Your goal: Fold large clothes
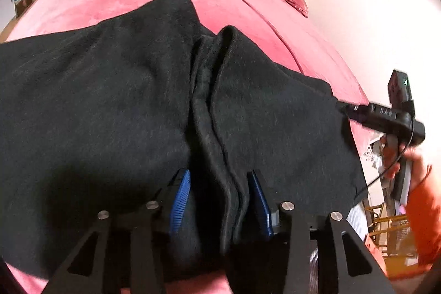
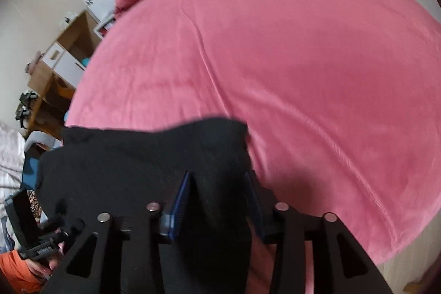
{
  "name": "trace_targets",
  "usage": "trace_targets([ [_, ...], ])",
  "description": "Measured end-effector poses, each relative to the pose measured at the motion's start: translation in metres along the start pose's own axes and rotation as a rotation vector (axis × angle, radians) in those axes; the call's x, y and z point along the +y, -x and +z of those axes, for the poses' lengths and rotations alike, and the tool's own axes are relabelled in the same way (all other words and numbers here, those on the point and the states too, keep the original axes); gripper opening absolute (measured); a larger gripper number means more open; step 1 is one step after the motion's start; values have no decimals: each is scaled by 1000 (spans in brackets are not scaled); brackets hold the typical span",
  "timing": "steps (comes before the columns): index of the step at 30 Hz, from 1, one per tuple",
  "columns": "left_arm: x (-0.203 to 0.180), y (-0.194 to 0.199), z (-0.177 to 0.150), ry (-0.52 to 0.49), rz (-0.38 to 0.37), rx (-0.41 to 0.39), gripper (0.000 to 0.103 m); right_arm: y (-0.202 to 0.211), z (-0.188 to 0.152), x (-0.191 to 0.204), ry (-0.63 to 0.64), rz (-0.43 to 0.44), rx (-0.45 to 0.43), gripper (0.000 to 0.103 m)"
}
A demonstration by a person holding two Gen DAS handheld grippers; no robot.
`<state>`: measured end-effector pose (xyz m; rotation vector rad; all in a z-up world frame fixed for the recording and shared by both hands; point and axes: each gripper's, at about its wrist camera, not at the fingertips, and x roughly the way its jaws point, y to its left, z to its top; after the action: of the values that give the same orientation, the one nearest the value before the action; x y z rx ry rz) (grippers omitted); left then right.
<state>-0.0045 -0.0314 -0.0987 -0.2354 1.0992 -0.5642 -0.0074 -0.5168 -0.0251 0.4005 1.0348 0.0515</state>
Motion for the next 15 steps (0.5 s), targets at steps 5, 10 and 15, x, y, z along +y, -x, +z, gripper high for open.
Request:
trace_targets([
  [5,-24,-3,25,-102,34,-2,14,-2,1,-19,-119,61,-23,28],
  [10,-31,18,33,-136,38,-102,14,21,-16,-21,-160,75,-169,24],
  [15,-19,-2,19,-209,110,-72,22,35,-37,-32,-184,26,-201,42],
])
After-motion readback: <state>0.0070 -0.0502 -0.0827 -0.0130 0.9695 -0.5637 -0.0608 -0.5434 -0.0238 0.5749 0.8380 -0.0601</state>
